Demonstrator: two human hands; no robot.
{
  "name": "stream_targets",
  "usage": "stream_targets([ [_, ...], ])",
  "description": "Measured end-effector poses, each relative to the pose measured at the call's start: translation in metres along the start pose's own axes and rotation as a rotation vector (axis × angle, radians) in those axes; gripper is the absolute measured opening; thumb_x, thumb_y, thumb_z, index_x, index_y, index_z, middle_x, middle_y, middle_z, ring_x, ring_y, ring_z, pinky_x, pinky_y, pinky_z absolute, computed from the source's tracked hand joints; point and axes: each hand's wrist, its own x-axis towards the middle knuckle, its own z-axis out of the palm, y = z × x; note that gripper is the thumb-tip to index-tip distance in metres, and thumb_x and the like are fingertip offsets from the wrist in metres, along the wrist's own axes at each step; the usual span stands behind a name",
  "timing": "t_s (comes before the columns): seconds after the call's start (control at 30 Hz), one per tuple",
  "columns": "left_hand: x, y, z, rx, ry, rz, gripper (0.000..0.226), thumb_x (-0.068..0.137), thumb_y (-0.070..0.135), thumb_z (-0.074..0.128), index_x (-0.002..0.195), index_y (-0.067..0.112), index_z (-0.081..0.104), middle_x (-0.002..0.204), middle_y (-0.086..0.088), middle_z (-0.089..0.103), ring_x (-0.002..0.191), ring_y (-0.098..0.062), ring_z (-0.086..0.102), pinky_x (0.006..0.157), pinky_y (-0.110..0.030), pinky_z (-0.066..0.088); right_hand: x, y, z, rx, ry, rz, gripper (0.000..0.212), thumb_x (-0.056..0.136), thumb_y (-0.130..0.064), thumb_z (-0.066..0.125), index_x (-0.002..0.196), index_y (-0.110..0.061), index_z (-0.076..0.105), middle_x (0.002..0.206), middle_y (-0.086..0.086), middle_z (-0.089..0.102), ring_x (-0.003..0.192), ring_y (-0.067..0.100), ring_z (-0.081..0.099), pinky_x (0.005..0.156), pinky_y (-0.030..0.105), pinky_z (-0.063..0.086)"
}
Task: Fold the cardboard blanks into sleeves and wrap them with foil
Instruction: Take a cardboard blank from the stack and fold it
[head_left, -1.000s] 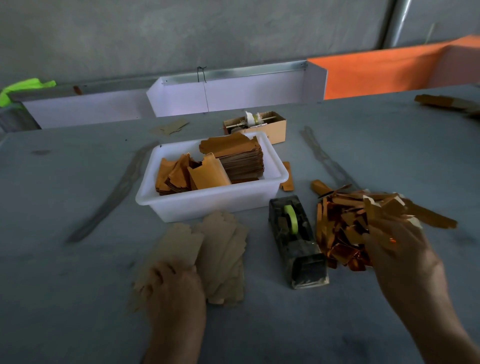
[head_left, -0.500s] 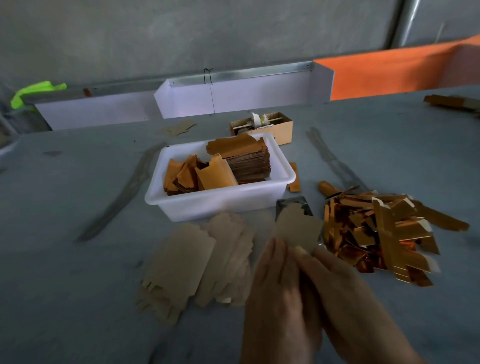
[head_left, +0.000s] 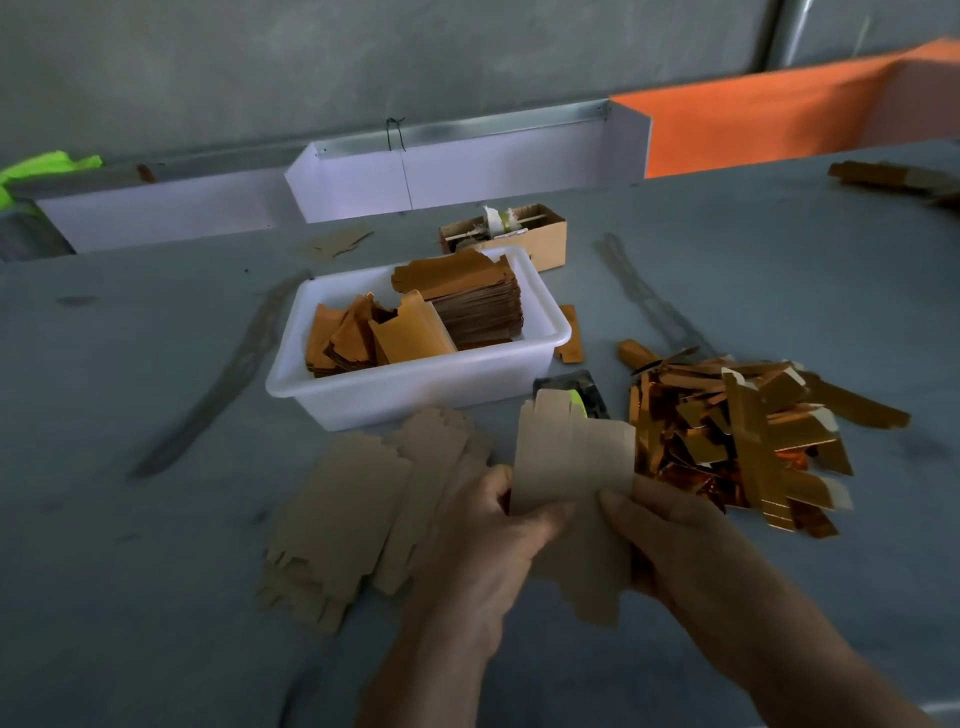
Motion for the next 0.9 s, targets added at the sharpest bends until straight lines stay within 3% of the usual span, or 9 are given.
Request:
stream_targets([
  [0.23,0.012,0.010,0.013,0.056,0.064,0.047,0.013,0.077,0.022,0.076,0.084,0.023,0.066,0.081,0.002,0.072,0.080,-0.013,0.068,0.076,-0.034,0.057,0.006,-0.003,-0.005,-0.111,0.029,-0.103,0.017,0.093,-0.019,0.050,0.097,-0.015,0.066,0.100,0.012,0.068,0.093,0.025,0.066,0.078,0.041,0.057],
  [0.37,0.015,0.011,0.011,0.079,0.077,0.072,0.012,0.077,0.022,0.075,0.086,0.022,0.066,0.084,-0.001,0.072,0.081,-0.015,0.068,0.074,-0.034,0.056,0.007,-0.005,-0.005,-0.245,0.066,-0.174,0.012,0.092,-0.020,0.053,0.088,-0.021,0.065,0.091,0.006,0.069,0.082,0.016,0.067,0.066,0.027,0.057],
  [0.53,0.012,0.005,0.007,0.054,0.076,0.078,0.015,0.077,0.025,0.075,0.089,0.022,0.066,0.084,0.002,0.071,0.078,-0.009,0.066,0.056,-0.015,0.047,0.003,0.000,-0.005,-0.387,0.131,-0.262,0.010,0.086,-0.019,0.062,0.089,-0.028,0.063,0.089,0.001,0.069,0.087,0.018,0.066,0.076,0.042,0.057],
  [0.67,0.010,0.004,0.005,0.031,0.063,0.077,0.016,0.077,0.022,0.076,0.089,0.022,0.066,0.082,0.004,0.072,0.077,-0.008,0.067,0.062,-0.020,0.051,0.001,0.002,-0.006,-0.383,0.116,-0.269,0.015,0.086,-0.014,0.062,0.092,-0.027,0.065,0.091,0.001,0.070,0.088,0.018,0.066,0.078,0.042,0.057],
  [0.8,0.010,0.007,0.004,0.051,0.038,0.096,0.021,0.077,0.022,0.076,0.094,0.022,0.064,0.088,0.002,0.071,0.082,-0.011,0.066,0.069,-0.024,0.054,0.001,0.002,-0.006,-0.365,0.092,-0.273,0.021,0.088,-0.012,0.059,0.085,-0.033,0.063,0.088,-0.002,0.070,0.085,0.015,0.067,0.073,0.032,0.058],
  [0.9,0.009,0.008,0.005,0.056,0.051,0.100,0.021,0.077,0.023,0.077,0.092,0.023,0.063,0.087,0.004,0.070,0.081,-0.010,0.066,0.066,-0.021,0.053,0.001,0.001,-0.007,-0.401,0.102,-0.301,0.022,0.089,-0.012,0.057,0.084,-0.033,0.062,0.087,-0.002,0.069,0.082,0.014,0.067,0.071,0.032,0.057],
])
